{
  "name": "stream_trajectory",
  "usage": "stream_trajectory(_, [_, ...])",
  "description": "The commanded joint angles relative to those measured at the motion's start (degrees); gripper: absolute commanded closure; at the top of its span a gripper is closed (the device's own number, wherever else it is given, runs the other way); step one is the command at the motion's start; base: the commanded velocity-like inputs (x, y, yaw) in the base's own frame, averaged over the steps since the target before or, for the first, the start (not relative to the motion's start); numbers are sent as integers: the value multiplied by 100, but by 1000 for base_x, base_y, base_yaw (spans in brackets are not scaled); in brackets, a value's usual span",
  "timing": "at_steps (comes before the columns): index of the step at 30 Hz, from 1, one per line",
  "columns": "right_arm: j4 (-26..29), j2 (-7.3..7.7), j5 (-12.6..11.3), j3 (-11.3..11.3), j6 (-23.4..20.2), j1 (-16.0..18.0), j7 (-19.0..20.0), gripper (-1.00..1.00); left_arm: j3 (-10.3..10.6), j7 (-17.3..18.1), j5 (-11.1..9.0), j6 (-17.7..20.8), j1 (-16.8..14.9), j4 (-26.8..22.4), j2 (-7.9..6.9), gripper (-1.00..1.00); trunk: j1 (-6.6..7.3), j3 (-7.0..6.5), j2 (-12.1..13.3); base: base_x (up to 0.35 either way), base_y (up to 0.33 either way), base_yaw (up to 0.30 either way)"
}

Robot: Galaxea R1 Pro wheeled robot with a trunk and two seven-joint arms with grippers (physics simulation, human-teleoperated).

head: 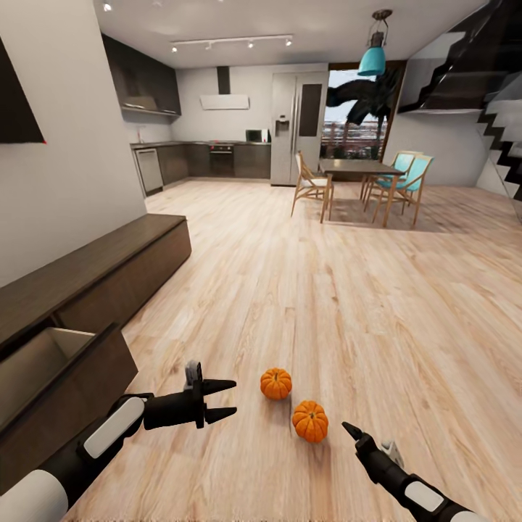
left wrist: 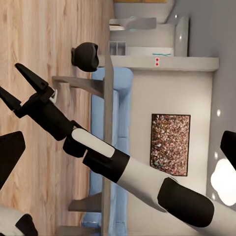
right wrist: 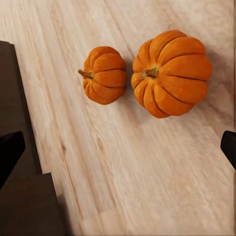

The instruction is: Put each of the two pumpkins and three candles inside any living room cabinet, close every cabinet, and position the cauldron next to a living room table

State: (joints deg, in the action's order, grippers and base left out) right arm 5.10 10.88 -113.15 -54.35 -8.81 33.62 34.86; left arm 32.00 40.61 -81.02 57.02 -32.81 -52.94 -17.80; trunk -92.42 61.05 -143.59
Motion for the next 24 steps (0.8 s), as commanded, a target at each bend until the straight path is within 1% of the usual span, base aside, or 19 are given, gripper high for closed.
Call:
stream_trajectory(1, [0,2,-63,-29,-39,0,21,-100,17,25,-10,11,-6,3,-5,-100,-1,28,-4,0,0,0])
stream_trajectory(6, [-1,-6,-88,-23,-48,-4,60,-100,17,26,-10,11,-6,3,-5,-100,-14,139,-11,0,0,0])
stream_trajectory(12, [-5,25,-101,-18,-60,-28,107,-100,17,26,-10,11,-6,3,-5,-100,-29,272,-19,0,0,0])
stream_trajectory(21, [0,33,-124,-9,-83,-28,97,-100,15,24,-10,11,-6,4,-12,-100,-53,471,-31,0,0,0])
stream_trajectory(22, [15,26,-142,14,-353,-27,92,-100,15,25,-10,11,-6,4,-9,-100,-53,471,-31,0,0,0])
stream_trajectory(24, [20,16,-217,81,-1075,-28,58,-100,16,25,-10,11,-6,3,-6,-100,-55,493,-32,0,0,0])
